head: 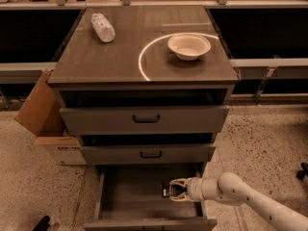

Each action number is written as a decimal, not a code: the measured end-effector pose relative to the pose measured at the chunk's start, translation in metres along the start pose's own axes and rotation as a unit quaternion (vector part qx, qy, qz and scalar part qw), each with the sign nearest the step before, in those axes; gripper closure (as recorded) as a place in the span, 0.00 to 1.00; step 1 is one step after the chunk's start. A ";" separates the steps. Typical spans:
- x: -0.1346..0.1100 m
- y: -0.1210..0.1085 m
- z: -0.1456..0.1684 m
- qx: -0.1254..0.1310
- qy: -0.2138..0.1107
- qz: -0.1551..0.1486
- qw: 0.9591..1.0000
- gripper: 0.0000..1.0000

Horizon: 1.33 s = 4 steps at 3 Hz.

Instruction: Pick rxbar chocolate from bottom drawer and place on counter

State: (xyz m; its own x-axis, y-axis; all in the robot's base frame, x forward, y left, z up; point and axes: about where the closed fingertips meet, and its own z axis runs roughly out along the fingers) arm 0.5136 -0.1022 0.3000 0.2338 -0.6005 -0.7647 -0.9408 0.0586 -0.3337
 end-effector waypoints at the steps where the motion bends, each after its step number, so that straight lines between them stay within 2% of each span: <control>1: -0.001 0.007 -0.001 -0.007 -0.005 0.001 1.000 1.00; 2: -0.008 0.005 -0.002 -0.002 -0.025 -0.001 1.000 1.00; 3: -0.090 -0.008 -0.047 -0.006 -0.086 -0.085 0.993 1.00; 4: -0.159 -0.019 -0.100 0.002 -0.093 -0.153 0.984 1.00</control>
Offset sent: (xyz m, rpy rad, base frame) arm -0.0098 0.0018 0.0178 0.0943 -0.0195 0.0413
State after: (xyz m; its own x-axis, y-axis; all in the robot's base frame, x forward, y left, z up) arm 0.4695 -0.0875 0.4824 0.5467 -0.4344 -0.7159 -0.8188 -0.0982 -0.5657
